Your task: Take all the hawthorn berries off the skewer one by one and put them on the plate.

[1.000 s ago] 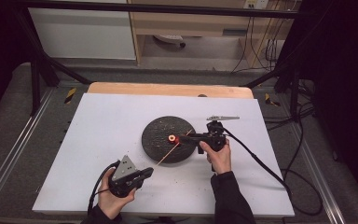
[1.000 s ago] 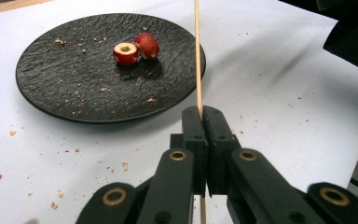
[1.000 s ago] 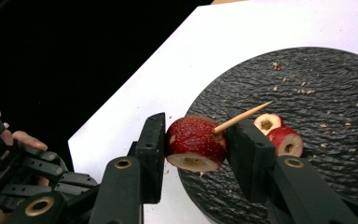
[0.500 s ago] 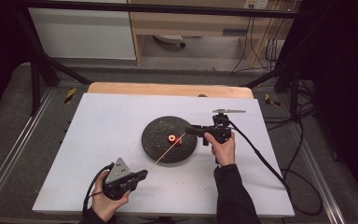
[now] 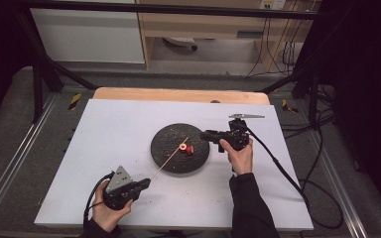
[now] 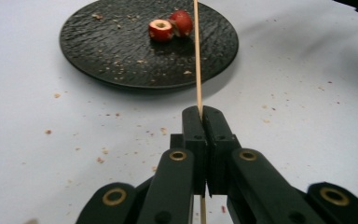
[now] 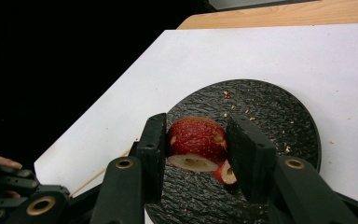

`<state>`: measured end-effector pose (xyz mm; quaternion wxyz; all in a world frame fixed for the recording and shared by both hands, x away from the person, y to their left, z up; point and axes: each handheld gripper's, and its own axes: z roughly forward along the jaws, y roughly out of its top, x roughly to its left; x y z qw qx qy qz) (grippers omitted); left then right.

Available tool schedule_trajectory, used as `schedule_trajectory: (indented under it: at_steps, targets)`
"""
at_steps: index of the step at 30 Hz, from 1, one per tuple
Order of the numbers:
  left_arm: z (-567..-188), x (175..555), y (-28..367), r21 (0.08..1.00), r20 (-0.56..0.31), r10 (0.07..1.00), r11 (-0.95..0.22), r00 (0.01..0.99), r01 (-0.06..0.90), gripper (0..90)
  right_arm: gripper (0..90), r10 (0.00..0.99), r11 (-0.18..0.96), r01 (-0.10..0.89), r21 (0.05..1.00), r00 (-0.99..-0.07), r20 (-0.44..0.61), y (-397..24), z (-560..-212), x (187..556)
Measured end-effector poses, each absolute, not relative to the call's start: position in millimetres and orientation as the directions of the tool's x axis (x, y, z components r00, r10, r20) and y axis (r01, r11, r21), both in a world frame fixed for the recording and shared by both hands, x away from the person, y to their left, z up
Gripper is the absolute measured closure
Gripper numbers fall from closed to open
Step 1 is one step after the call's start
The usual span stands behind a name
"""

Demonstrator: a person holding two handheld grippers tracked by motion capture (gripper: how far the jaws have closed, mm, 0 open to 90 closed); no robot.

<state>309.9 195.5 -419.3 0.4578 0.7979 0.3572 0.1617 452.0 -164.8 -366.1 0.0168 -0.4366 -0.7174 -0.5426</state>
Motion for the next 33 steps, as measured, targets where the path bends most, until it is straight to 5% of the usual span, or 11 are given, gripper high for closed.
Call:
schedule_trajectory:
  at_steps: [19, 33]
  targets:
    - [-420, 323, 215, 0.849, -0.089, 0.776, -0.268, 0.624, 0.455, 88.3, 60.0, 0.623, 0.097, 0.642, 0.761, -0.635, 0.456, -120, -376, 461]
    - [-423, 323, 213, 0.843, -0.088, 0.772, -0.279, 0.63, 0.46, 88.3, 59.9, 0.731, 0.159, 0.683, 0.713, -0.567, 0.38, -104, -420, 491]
